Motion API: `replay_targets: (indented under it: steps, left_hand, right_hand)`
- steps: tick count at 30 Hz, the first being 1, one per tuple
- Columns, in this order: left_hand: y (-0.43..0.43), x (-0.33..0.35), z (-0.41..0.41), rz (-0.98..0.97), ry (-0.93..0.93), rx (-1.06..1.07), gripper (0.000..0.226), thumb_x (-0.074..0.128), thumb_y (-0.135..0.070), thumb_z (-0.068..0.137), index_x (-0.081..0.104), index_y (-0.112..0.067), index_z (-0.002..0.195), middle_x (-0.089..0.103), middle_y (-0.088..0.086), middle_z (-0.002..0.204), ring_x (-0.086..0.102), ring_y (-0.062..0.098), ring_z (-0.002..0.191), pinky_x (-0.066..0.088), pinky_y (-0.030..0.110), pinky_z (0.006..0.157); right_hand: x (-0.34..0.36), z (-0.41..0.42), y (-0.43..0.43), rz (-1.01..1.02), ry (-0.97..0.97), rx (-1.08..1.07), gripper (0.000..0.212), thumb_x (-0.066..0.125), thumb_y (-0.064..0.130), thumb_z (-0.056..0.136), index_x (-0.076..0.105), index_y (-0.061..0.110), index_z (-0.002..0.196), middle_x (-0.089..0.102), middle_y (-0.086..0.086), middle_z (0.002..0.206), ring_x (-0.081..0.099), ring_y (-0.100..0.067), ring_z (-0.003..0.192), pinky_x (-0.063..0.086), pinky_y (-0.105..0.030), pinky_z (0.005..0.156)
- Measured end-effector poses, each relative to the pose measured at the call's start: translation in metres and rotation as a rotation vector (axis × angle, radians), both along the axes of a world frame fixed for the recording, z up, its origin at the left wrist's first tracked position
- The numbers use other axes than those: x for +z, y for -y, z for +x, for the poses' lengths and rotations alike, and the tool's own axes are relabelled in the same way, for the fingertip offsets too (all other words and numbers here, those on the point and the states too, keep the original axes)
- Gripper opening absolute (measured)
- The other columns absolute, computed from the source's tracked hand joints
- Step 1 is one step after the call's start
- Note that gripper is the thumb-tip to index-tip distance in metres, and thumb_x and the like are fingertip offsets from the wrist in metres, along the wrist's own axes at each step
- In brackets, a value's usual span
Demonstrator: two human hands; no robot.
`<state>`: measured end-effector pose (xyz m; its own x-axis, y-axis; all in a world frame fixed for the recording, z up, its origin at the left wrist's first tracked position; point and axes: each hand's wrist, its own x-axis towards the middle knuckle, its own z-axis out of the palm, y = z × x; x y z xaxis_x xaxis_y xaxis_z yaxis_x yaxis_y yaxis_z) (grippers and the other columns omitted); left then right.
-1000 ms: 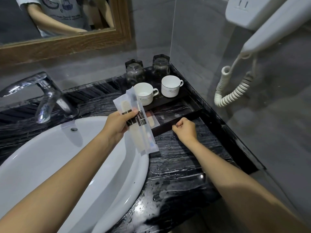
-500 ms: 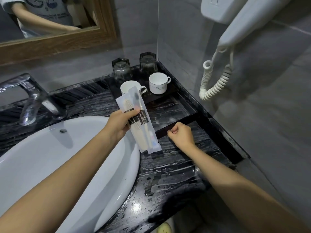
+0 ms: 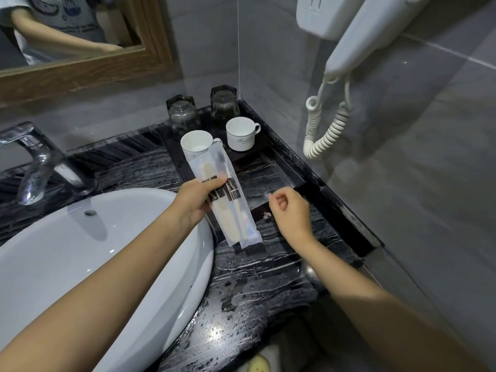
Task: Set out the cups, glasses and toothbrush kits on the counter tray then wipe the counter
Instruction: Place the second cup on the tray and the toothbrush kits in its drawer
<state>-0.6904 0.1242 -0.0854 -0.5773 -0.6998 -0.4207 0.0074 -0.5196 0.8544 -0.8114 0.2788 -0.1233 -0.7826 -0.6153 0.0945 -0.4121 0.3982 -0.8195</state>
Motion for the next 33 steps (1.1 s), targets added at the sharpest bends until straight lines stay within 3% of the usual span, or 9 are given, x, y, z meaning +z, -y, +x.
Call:
replay_targets:
  steps: [1, 5, 9, 12, 17, 21, 24, 28, 33]
  left_hand:
    - [-0.001, -0.001, -0.002, 0.009, -0.003, -0.001, 0.012, 0.066, 0.0, 0.079, 0.067, -0.005, 0.09, 0.074, 0.003, 0.073, 0.07, 0.014, 0.069, 0.058, 0.026, 0.059]
    - [-0.005, -0.002, -0.008, 0.026, 0.011, -0.041, 0.017, 0.066, -0.005, 0.08, 0.066, -0.005, 0.097, 0.07, 0.01, 0.089, 0.07, 0.016, 0.069, 0.06, 0.03, 0.062]
    - [-0.004, -0.002, -0.007, 0.051, 0.0, -0.036, 0.017, 0.066, -0.007, 0.08, 0.066, -0.005, 0.097, 0.073, 0.006, 0.08, 0.071, 0.016, 0.068, 0.059, 0.029, 0.058]
    - [-0.002, -0.003, -0.006, 0.075, -0.004, -0.024, 0.014, 0.066, -0.006, 0.08, 0.066, -0.006, 0.095, 0.074, 0.005, 0.077, 0.071, 0.015, 0.065, 0.058, 0.028, 0.055]
    - [-0.001, -0.006, -0.008, 0.1, -0.019, -0.014, 0.009, 0.068, -0.009, 0.079, 0.069, -0.01, 0.088, 0.075, 0.004, 0.076, 0.072, 0.015, 0.069, 0.06, 0.03, 0.061]
    - [0.002, -0.008, -0.012, 0.148, -0.017, 0.026, 0.006, 0.07, -0.012, 0.078, 0.069, -0.012, 0.084, 0.075, 0.003, 0.073, 0.072, 0.015, 0.067, 0.06, 0.03, 0.062]
    - [0.004, -0.008, -0.013, 0.217, -0.033, 0.075, 0.004, 0.069, -0.013, 0.079, 0.068, -0.011, 0.082, 0.074, 0.003, 0.069, 0.071, 0.014, 0.064, 0.06, 0.03, 0.059]
    - [0.013, -0.004, -0.012, 0.217, -0.038, 0.141, 0.002, 0.068, -0.016, 0.08, 0.067, -0.015, 0.08, 0.073, -0.001, 0.064, 0.07, 0.012, 0.061, 0.059, 0.028, 0.06]
    - [0.017, 0.0, -0.012, 0.178, -0.029, 0.165, 0.005, 0.07, -0.014, 0.079, 0.067, -0.014, 0.084, 0.072, -0.001, 0.063, 0.069, 0.013, 0.062, 0.058, 0.028, 0.056]
  right_hand:
    - [0.009, 0.001, 0.003, -0.031, 0.088, 0.057, 0.018, 0.059, 0.028, 0.09, 0.063, 0.01, 0.091, 0.06, 0.003, 0.084, 0.053, -0.004, 0.071, 0.046, -0.016, 0.064]
    - [0.032, 0.004, 0.02, 0.054, 0.365, 0.293, 0.03, 0.063, 0.035, 0.086, 0.069, 0.009, 0.099, 0.07, -0.004, 0.096, 0.063, -0.014, 0.089, 0.053, -0.032, 0.08]
    - [0.035, 0.005, 0.025, -0.005, 0.438, 0.283, 0.019, 0.068, 0.015, 0.084, 0.071, 0.002, 0.097, 0.067, -0.004, 0.085, 0.059, -0.011, 0.078, 0.047, -0.019, 0.07]
    - [0.038, 0.003, 0.026, -0.024, 0.477, 0.24, 0.02, 0.065, 0.013, 0.086, 0.071, 0.0, 0.101, 0.072, -0.012, 0.1, 0.062, -0.014, 0.089, 0.047, -0.016, 0.072]
    - [0.043, -0.001, 0.027, 0.014, 0.481, 0.215, 0.025, 0.059, 0.014, 0.09, 0.069, 0.003, 0.11, 0.07, -0.014, 0.111, 0.063, -0.027, 0.108, 0.053, -0.032, 0.085]
    - [0.044, -0.005, 0.028, 0.004, 0.484, 0.224, 0.024, 0.061, 0.013, 0.089, 0.069, 0.002, 0.109, 0.07, -0.011, 0.11, 0.063, -0.015, 0.096, 0.048, -0.015, 0.073]
    - [0.044, -0.009, 0.026, -0.01, 0.512, 0.23, 0.022, 0.062, 0.012, 0.088, 0.07, 0.001, 0.106, 0.071, -0.006, 0.1, 0.062, -0.01, 0.088, 0.048, -0.014, 0.073]
    - [0.042, -0.011, 0.022, 0.007, 0.556, 0.279, 0.018, 0.064, 0.011, 0.087, 0.072, 0.005, 0.102, 0.069, 0.008, 0.083, 0.061, 0.002, 0.076, 0.048, -0.006, 0.062]
    - [0.04, -0.011, 0.021, 0.001, 0.531, 0.273, 0.018, 0.064, 0.012, 0.087, 0.072, 0.005, 0.102, 0.069, 0.009, 0.084, 0.062, 0.001, 0.08, 0.049, -0.006, 0.065]
